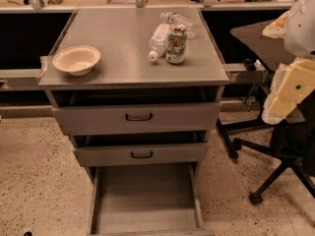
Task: Place blue plastic bottle into bottom drawer
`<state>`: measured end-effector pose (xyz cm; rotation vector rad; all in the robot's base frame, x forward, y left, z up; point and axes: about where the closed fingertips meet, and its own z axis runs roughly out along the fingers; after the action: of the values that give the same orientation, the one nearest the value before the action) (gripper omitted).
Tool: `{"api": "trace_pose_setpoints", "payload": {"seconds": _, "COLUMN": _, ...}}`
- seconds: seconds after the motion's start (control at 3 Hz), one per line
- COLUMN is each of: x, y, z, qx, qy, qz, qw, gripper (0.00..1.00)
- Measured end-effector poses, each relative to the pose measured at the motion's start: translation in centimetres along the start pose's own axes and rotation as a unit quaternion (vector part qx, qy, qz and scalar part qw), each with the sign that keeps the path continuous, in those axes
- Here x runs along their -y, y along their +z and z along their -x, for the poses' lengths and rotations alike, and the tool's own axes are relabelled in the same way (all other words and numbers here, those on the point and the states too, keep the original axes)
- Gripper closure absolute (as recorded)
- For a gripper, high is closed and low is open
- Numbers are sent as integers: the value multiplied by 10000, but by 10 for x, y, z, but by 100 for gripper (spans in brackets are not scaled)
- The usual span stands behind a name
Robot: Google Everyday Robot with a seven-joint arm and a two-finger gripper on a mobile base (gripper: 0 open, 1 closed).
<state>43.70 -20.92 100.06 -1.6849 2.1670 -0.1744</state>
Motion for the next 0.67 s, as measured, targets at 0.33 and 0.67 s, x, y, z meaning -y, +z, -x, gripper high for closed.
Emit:
{"api": "trace_pose_setpoints", "payload": {"seconds": 0.33, "x": 0, "y": 0, "z": 0, "qx": 0, "qy": 0, "qz": 0, "qw": 10000, "gripper": 0}}
{"api": "trace_pose_setpoints", "payload": {"seconds": 0.67, "x": 51, "y": 25, "z": 8, "qx": -111, "qy": -676, "qz": -166, "qw": 9975, "gripper": 0}}
